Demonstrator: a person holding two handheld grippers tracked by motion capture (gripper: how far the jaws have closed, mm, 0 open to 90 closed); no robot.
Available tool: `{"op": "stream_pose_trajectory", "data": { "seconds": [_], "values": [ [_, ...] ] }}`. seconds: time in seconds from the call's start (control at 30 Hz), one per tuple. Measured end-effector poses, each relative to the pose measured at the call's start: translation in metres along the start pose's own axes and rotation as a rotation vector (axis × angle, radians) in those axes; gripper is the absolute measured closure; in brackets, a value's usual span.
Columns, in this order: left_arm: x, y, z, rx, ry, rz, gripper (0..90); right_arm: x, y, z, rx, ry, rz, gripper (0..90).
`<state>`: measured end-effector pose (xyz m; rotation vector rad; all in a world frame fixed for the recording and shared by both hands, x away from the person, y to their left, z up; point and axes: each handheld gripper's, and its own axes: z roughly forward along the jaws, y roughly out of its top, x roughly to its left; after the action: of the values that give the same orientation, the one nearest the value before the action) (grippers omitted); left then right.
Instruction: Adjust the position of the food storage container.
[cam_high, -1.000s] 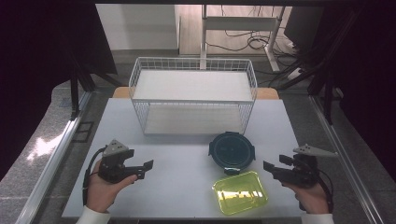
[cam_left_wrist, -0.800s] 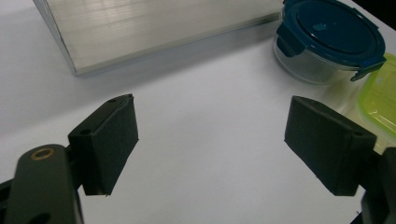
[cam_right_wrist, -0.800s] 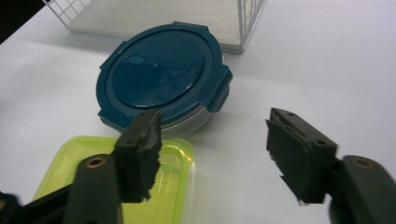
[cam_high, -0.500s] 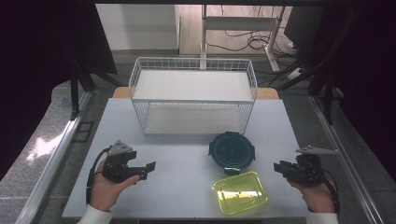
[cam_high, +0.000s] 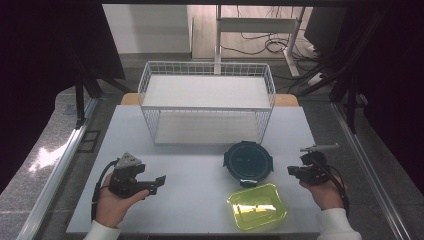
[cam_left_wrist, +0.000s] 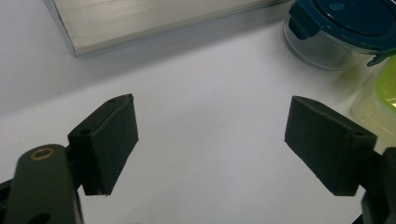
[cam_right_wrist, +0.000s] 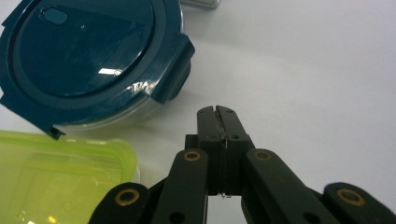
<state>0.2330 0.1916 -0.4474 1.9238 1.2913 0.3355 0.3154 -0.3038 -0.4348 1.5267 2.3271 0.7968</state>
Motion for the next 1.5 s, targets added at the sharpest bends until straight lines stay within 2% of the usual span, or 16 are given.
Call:
{"op": "stream_pose_trajectory", "data": {
  "seconds": [0.2,0.33,0.6,0.7,0.73,0.8,0.87,1.0,1.1,1.27,1.5],
  "values": [
    [-0.001,-0.001,0.002,0.010,0.001,0.002,16.9,0.003,0.011,0.011,0.029,0.007,0.008,88.4],
    [-0.001,-0.002,0.002,0.013,0.005,0.002,16.8,0.006,0.015,0.021,0.058,-0.007,0.003,88.6],
    [0.001,-0.004,0.002,0.007,0.016,-0.005,17.0,0.006,0.016,0.036,0.102,-0.023,0.012,88.7],
    [0.000,-0.004,0.001,0.007,0.016,-0.005,17.1,0.008,0.016,0.037,0.106,0.000,0.027,88.7],
    [0.000,-0.004,0.002,0.008,0.016,-0.004,17.1,0.012,0.018,0.038,0.108,0.019,0.021,88.7],
    [0.001,-0.005,0.002,0.014,0.016,-0.006,17.1,0.017,0.020,0.041,0.116,0.023,0.007,88.8],
    [0.002,-0.005,0.002,0.018,0.019,-0.008,17.0,0.020,0.023,0.043,0.119,-0.009,-0.007,88.8],
    [0.003,-0.005,0.003,0.020,0.017,-0.014,17.0,0.019,0.026,0.041,0.110,0.006,0.012,88.8],
    [0.003,-0.006,0.004,0.027,0.017,-0.015,17.0,0.022,0.027,0.041,0.114,-0.011,0.003,88.9],
    [0.002,-0.005,0.005,0.032,0.017,-0.011,17.0,0.019,0.025,0.048,0.140,-0.024,0.030,88.9],
    [0.002,-0.005,0.006,0.029,0.016,-0.015,17.0,0.017,0.024,0.053,0.140,-0.018,0.043,88.9]
  ]
}}
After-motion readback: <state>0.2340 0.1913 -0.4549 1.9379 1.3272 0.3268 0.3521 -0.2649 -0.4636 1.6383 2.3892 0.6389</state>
